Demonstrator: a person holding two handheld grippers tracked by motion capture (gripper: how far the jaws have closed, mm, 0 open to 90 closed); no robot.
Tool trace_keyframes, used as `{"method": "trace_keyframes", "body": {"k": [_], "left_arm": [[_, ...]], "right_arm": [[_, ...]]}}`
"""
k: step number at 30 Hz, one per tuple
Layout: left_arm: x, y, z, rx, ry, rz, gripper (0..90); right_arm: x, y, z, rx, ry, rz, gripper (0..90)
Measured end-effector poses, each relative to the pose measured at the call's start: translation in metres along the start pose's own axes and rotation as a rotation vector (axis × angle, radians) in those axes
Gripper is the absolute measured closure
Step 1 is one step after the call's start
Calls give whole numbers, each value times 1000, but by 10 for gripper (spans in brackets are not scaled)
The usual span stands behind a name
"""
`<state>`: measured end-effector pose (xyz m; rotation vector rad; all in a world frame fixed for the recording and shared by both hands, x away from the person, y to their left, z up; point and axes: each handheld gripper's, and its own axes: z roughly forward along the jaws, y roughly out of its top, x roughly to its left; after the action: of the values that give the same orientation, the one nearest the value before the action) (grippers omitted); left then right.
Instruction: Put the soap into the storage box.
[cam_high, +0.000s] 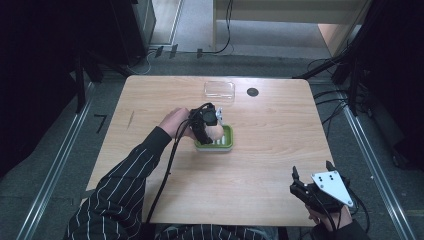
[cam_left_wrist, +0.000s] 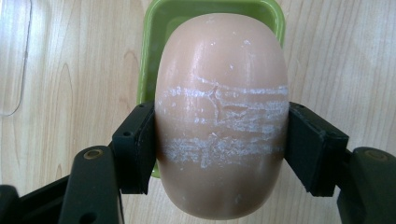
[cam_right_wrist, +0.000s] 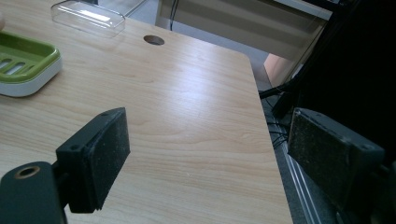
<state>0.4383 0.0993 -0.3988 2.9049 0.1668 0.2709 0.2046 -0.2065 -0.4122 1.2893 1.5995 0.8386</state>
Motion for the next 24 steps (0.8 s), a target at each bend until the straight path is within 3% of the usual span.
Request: {"method": "trace_keyframes", "body": {"k": [24], "left_arm": [[7, 3, 11, -8, -3, 23, 335]], "right_arm": [[-3, -3, -5, 9, -20, 6, 136]]}}
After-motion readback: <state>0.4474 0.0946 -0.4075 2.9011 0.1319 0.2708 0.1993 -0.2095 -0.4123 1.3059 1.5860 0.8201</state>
